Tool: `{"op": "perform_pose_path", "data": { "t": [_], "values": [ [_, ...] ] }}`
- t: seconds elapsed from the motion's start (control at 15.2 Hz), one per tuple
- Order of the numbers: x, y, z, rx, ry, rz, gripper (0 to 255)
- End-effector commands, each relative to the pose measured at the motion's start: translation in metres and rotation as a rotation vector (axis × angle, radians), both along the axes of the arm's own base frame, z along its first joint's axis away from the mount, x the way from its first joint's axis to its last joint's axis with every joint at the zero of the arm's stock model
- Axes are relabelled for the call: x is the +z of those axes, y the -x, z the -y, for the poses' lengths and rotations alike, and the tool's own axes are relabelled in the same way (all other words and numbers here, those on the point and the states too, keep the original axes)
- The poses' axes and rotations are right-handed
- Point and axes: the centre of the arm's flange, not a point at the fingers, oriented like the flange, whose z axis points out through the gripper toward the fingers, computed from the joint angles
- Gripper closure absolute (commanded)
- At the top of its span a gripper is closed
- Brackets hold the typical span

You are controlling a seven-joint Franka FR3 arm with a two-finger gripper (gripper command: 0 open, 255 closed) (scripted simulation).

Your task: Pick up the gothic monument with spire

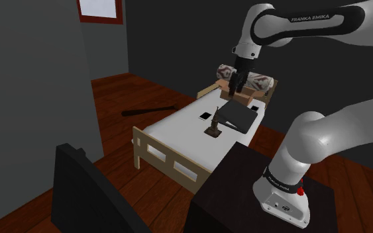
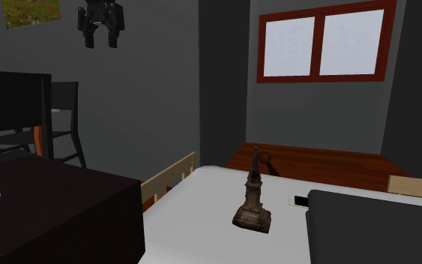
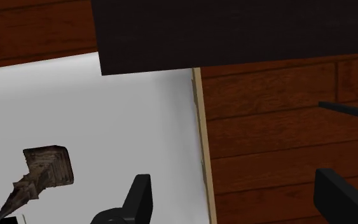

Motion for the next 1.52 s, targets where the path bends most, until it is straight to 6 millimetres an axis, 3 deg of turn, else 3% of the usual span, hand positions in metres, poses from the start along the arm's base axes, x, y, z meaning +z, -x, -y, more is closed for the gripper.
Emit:
{"op": "perform_pose_path", "data": {
  "t": [0.0,1.45],
  "values": [
    [-0.017,-0.004,0.017,0.003,0.004,0.012,0],
    [-0.213,-0.068,0.212,0.033,0.031,0.115,0]
  ]
}}
